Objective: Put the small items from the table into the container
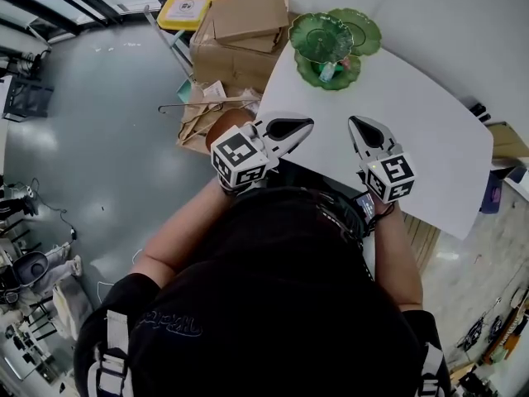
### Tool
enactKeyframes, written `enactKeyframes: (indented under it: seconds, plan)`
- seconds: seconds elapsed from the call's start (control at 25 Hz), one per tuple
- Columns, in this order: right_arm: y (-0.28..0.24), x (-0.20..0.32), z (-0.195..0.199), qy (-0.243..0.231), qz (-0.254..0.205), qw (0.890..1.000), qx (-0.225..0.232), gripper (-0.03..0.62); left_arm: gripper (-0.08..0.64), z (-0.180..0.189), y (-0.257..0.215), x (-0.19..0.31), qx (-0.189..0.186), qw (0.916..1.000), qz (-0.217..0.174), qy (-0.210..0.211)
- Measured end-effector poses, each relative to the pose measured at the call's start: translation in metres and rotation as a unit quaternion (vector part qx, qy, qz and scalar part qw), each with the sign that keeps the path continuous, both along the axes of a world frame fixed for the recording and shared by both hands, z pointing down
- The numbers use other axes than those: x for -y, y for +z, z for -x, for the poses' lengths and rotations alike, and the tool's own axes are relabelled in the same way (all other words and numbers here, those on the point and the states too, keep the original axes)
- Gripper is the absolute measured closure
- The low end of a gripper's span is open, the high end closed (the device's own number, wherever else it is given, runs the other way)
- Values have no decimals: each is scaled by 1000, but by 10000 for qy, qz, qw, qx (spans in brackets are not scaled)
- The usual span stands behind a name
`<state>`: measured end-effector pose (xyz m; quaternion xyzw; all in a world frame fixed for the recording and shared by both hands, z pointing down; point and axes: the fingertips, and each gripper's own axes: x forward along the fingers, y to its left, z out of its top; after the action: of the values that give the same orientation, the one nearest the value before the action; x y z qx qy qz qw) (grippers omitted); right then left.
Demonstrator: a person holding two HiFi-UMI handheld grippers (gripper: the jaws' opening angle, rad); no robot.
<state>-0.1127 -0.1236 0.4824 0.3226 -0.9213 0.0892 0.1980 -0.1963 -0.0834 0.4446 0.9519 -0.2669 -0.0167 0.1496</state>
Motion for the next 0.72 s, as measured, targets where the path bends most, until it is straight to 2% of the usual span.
enactKeyframes:
  seconds: [0.28,0.44,0.6,0.72]
  plan:
    - [-5,-21,-22,130,126,9998,83,575,555,-8,-5,-13,-150,9999,49,-36]
    - [-6,-30,-40,108,167,9996,209,575,555,-22,1,-24,-93,9999,108,-76]
    - [-12,-46,-68,1,162,9993,336,575,555,-50,-3,-43,23,9998,35,-204]
    - [-20,-67,-104,-35,137,9994,319,575,555,-87,-6,-62,46,9997,66,-236]
